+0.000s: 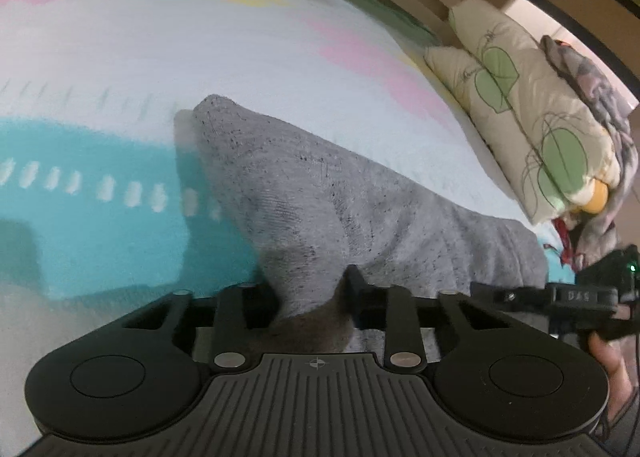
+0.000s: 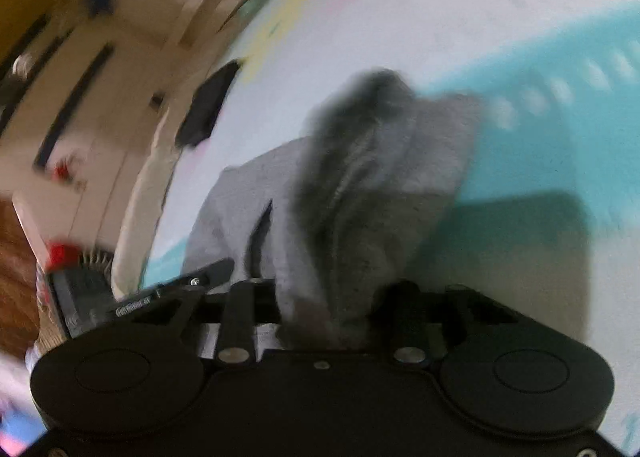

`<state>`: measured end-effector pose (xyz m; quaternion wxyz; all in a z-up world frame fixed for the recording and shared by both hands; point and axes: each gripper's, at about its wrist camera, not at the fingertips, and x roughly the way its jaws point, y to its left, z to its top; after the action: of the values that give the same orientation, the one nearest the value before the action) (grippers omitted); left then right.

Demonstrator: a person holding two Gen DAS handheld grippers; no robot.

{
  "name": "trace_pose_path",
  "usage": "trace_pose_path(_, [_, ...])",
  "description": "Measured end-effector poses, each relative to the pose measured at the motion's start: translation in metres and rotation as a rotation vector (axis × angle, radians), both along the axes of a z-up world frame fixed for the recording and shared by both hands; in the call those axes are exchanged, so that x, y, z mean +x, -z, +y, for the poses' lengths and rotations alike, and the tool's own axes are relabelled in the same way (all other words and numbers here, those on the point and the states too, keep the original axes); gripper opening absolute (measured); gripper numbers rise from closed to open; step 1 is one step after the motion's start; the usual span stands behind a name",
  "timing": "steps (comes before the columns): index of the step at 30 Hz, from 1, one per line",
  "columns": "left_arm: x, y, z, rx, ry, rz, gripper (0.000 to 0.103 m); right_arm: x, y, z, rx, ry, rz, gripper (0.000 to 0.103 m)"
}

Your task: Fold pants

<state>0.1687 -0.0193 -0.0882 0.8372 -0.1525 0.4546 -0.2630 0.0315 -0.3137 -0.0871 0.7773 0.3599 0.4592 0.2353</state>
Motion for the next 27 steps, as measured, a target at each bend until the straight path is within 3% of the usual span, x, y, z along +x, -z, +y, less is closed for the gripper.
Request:
trace_pose_path(4, [-0.010, -0.019, -0.009, 0.076, 0.019, -0.087, 0.021, -0.006, -0.013, 0.012, -0.072, 0.017, -0.034, 0.042])
trace_pose_path(8, [-0.007, -0.039, -0.002, 0.065, -0.007, -0.132, 0.021, -0.008, -0.038, 0.017, -0.076, 0.026, -0.068, 0.041])
trace_pose_path(12, [0.023, -0.069, 0.008, 0.068, -0.061, -0.158, 0.021, 0.011, -0.057, 0.034, -0.057, 0.021, -0.109, 0.041])
trace_pose_path(16, [0.071, -0.089, 0.015, 0.089, -0.092, -0.173, 0.021, 0.056, -0.068, 0.060, -0.052, 0.012, -0.128, 0.041])
trace_pose_path(19, [0.107, -0.082, 0.022, 0.121, -0.096, -0.158, 0.021, 0.094, -0.067, 0.078, -0.058, -0.001, -0.130, 0.041])
trace_pose_path(22, [0.137, -0.051, 0.025, 0.148, -0.100, -0.074, 0.024, 0.124, -0.054, 0.091, -0.083, -0.014, -0.101, 0.042])
trace_pose_path(23, [0.144, -0.039, 0.025, 0.165, -0.106, -0.035, 0.026, 0.135, -0.046, 0.097, -0.108, -0.022, -0.084, 0.044])
trace_pose_path(24, [0.149, -0.025, 0.025, 0.186, -0.119, 0.007, 0.036, 0.141, -0.038, 0.100, -0.137, -0.027, -0.069, 0.050])
trace_pose_path(27, [0.146, -0.009, 0.031, 0.131, -0.148, -0.009, 0.041, 0.149, -0.010, 0.111, -0.258, -0.033, -0.024, 0.063])
